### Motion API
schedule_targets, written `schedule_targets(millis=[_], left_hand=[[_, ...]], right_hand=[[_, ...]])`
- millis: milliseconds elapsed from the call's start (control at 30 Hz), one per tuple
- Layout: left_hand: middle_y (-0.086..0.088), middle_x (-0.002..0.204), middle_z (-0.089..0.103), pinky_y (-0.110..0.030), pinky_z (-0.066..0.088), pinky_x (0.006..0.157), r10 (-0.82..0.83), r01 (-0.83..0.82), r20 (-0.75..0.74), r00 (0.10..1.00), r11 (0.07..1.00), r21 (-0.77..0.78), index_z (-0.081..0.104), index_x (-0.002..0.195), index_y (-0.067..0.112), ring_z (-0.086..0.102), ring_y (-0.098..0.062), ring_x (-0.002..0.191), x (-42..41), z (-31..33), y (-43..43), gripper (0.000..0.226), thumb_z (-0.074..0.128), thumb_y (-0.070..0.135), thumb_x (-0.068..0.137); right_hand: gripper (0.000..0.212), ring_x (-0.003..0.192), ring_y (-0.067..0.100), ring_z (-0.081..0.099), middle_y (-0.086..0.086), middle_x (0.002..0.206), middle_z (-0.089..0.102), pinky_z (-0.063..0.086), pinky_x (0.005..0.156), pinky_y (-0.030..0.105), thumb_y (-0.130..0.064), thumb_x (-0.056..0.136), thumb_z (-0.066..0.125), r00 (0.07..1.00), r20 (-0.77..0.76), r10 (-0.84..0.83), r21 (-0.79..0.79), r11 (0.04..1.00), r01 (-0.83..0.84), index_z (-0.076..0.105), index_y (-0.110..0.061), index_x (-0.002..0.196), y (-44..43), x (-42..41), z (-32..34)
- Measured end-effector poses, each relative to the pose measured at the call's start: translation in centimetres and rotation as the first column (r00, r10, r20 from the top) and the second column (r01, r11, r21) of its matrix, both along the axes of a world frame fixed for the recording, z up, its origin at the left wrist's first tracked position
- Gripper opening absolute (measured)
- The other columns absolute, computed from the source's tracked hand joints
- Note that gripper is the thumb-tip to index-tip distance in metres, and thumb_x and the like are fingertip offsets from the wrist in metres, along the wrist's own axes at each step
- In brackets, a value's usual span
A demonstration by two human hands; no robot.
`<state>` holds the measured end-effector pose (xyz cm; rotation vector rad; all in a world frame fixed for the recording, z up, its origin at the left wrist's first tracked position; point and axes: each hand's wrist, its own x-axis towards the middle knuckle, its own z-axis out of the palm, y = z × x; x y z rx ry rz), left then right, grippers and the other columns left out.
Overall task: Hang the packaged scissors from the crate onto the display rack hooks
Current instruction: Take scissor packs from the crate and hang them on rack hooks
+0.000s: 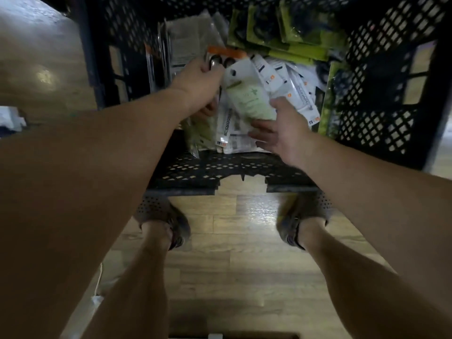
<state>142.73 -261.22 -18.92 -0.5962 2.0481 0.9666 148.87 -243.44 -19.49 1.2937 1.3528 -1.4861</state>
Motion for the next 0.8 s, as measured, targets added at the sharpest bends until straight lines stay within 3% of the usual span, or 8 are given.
schedule_targets(millis=[100, 167, 267, 333, 500, 633, 700, 800], left_hand=[[-0.009, 0.081, 0.073, -0.042, 0.065, 0.062, 0.092, -0.092, -0.005, 0.996, 0.995, 0.031, 0.05, 0.085, 0.021, 0.076, -0.02, 0.067, 1.1, 4.8, 0.2, 0.023, 0.059, 0.034, 0.102], [-0.014, 0.088, 0.07, -0.05, 0.065, 0.07, 0.247, -0.247, 0.007, 0.969, 0.965, 0.094, 0.043, 0.081, 0.018, 0.075, -0.027, 0.072, 2.2, 9.1, 0.1, 0.027, 0.062, 0.016, 0.101], [-0.022, 0.098, 0.067, -0.05, 0.065, 0.072, 0.509, -0.5, 0.008, 0.861, 0.842, 0.205, 0.038, 0.107, 0.019, 0.076, -0.037, 0.076, 3.0, 18.9, -0.1, 0.027, 0.062, 0.008, 0.101], [-0.022, 0.094, 0.071, -0.042, 0.066, 0.069, 0.625, -0.604, 0.032, 0.78, 0.738, 0.301, 0.029, 0.131, 0.018, 0.078, -0.036, 0.078, 3.0, 27.1, -0.4, 0.047, 0.063, 0.007, 0.101], [-0.026, 0.114, 0.073, -0.042, 0.064, 0.075, 0.631, -0.558, 0.059, 0.774, 0.634, 0.535, 0.05, 0.133, 0.007, 0.077, -0.037, 0.094, 3.0, 48.6, -1.6, 0.038, 0.067, 0.011, 0.099], [-0.02, 0.111, 0.074, -0.042, 0.059, 0.069, 0.718, -0.562, 0.058, 0.694, 0.489, 0.667, 0.049, 0.118, 0.013, 0.076, -0.039, 0.093, 3.4, 62.0, -2.1, 0.02, 0.059, 0.006, 0.102], [-0.012, 0.096, 0.075, -0.033, 0.058, 0.061, 0.764, -0.557, 0.059, 0.642, 0.412, 0.721, 0.051, 0.102, 0.013, 0.075, -0.026, 0.08, 3.9, 68.1, -2.1, 0.004, 0.053, 0.011, 0.104], [-0.008, 0.092, 0.076, -0.033, 0.056, 0.061, 0.758, -0.486, 0.04, 0.651, 0.377, 0.788, 0.056, 0.092, 0.016, 0.073, -0.019, 0.074, 5.0, 74.9, -3.0, 0.01, 0.059, 0.01, 0.099]], right_hand=[[0.039, 0.092, 0.022, 0.077, 0.003, 0.102, 0.078, 0.061, 0.088, 0.039, -0.052, 0.099, 0.055, 0.997, -0.035, -0.065, 0.029, 0.997, 0.066, 0.055, -0.022, 0.125, 1.4, -0.1, 5.3], [0.02, 0.089, 0.027, 0.077, 0.008, 0.103, 0.075, 0.063, 0.083, 0.039, -0.028, 0.1, 0.062, 0.993, -0.106, -0.056, 0.132, 0.989, 0.07, 0.055, -0.015, 0.114, 2.4, 0.2, 10.1], [0.018, 0.066, 0.015, 0.057, 0.004, 0.081, 0.054, 0.053, 0.059, 0.03, 0.0, 0.093, 0.056, 0.955, -0.291, 0.057, 0.39, 0.918, 0.064, 0.049, -0.016, 0.093, 4.0, 0.2, 20.0], [0.027, 0.055, 0.006, 0.045, 0.003, 0.08, 0.048, 0.042, 0.051, 0.02, 0.004, 0.091, 0.051, 0.902, -0.408, 0.138, 0.456, 0.887, 0.07, 0.047, -0.02, 0.101, 4.5, -0.3, 28.8], [0.084, 0.07, 0.027, 0.054, 0.019, 0.091, 0.071, 0.048, 0.062, 0.046, 0.011, 0.089, 0.048, 0.804, -0.571, 0.169, 0.254, 0.967, -0.022, 0.038, -0.067, 0.122, 4.1, -1.6, 51.9], [0.076, 0.067, 0.027, 0.055, 0.004, 0.078, 0.073, 0.046, 0.06, 0.047, 0.011, 0.092, 0.05, 0.687, -0.665, 0.294, 0.301, 0.947, -0.115, 0.034, -0.042, 0.145, 2.8, -2.5, 66.3], [0.064, 0.07, 0.026, 0.057, 0.0, 0.083, 0.073, 0.043, 0.062, 0.038, 0.011, 0.092, 0.05, 0.594, -0.716, 0.366, 0.351, 0.925, -0.146, 0.047, -0.035, 0.136, 2.0, -2.9, 72.7], [0.058, 0.091, 0.014, 0.069, -0.008, 0.096, 0.075, 0.05, 0.07, 0.02, 0.014, 0.09, 0.048, 0.512, -0.785, 0.349, 0.346, 0.932, -0.103, 0.059, -0.035, 0.119, 1.1, -3.0, 80.5]])
